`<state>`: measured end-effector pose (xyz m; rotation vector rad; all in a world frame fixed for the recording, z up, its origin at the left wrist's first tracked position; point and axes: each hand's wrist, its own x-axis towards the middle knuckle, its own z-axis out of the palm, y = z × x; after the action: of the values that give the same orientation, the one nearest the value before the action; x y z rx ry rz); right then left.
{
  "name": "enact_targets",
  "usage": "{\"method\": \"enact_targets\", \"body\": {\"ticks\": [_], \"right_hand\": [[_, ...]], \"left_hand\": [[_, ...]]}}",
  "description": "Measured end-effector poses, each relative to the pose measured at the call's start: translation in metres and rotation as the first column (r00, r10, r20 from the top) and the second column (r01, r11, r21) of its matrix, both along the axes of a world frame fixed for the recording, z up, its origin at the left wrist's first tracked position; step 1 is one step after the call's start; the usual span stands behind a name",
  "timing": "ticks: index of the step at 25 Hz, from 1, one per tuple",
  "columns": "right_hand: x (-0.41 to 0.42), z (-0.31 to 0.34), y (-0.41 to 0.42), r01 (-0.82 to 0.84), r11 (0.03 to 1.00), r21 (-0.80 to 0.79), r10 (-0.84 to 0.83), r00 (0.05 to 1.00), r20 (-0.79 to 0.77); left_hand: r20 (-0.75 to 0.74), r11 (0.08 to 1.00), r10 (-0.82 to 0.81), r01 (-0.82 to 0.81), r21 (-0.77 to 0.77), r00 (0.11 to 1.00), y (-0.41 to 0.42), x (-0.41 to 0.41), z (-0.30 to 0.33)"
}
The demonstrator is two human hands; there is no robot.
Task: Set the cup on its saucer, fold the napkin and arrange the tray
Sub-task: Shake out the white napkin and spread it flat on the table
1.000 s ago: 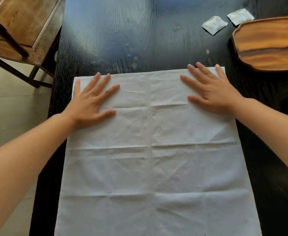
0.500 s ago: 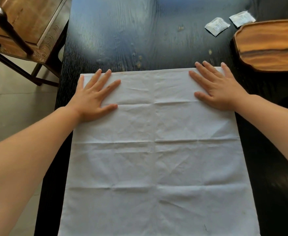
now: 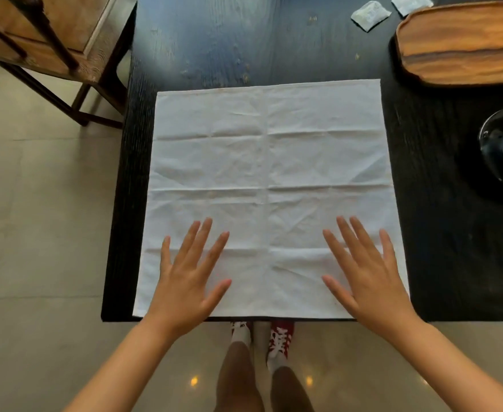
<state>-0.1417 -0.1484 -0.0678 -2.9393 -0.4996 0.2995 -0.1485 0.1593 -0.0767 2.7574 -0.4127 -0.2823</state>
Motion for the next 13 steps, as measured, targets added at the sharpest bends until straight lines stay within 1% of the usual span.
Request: {"method": "enact_targets", "body": {"ticks": [2,5,7,10,13], "right_hand": [[-0.029,-0.003,-0.006,-0.057,0.996,-0.075,0.053,0.997,-0.053],[-0.050,-0.010,-0.021,-0.125,0.979,-0.161,0.111,0.989,-0.098],[-0.055,-0.015,-0.028,-0.142,0.970,-0.198,0.123,0.987,-0.108],[-0.058,-0.017,-0.037,-0.148,0.969,-0.200,0.128,0.986,-0.111],[-0.066,-0.019,-0.044,-0.145,0.977,-0.156,0.132,0.987,-0.090]], "left_hand": [[-0.050,0.997,-0.008,0.012,0.072,0.999,0.006,-0.029,0.000],[-0.109,0.993,-0.010,0.023,0.112,0.994,0.017,-0.054,-0.001],[-0.113,0.988,-0.035,0.051,0.143,0.993,0.021,-0.059,-0.005],[-0.106,0.986,-0.056,0.072,0.152,0.993,0.024,-0.058,-0.009],[-0.088,0.985,-0.062,0.075,0.153,0.994,0.025,-0.064,-0.006]]}}
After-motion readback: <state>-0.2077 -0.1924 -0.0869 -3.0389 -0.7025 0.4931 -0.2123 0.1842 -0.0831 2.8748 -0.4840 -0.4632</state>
